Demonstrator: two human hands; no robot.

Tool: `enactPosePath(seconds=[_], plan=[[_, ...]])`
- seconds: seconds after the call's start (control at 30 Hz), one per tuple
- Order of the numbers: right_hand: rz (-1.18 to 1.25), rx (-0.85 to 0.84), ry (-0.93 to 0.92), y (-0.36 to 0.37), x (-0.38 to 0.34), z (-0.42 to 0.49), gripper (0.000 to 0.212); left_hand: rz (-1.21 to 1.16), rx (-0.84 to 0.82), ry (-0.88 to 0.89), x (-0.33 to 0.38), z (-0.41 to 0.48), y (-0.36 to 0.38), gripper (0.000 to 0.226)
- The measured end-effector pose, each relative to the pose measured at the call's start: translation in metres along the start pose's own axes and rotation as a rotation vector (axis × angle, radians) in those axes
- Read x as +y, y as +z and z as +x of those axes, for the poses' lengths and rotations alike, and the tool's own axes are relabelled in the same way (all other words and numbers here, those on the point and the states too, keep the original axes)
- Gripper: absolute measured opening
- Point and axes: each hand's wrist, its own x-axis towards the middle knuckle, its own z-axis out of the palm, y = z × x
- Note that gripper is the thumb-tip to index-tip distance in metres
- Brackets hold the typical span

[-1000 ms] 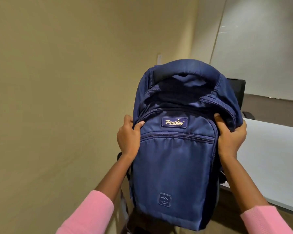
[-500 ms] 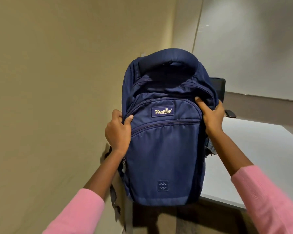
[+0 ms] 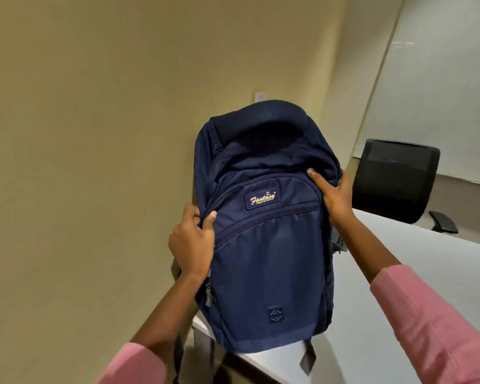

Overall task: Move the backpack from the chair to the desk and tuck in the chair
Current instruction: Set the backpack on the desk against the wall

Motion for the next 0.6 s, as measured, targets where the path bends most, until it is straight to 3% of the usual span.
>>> enactPosePath(seconds=[0.33, 0.6], plan=[[0.032, -0.250, 0.058, 0.044, 0.064, 0.085, 0.060, 0.263, 0.026, 0.200, -0.032, -0.004, 0.047, 0.029], [0.008, -0.322, 0.091, 0.071, 0.108, 0.113, 0.061, 0.411, 0.036, 0.184, -0.045, -0.004, 0.064, 0.022]])
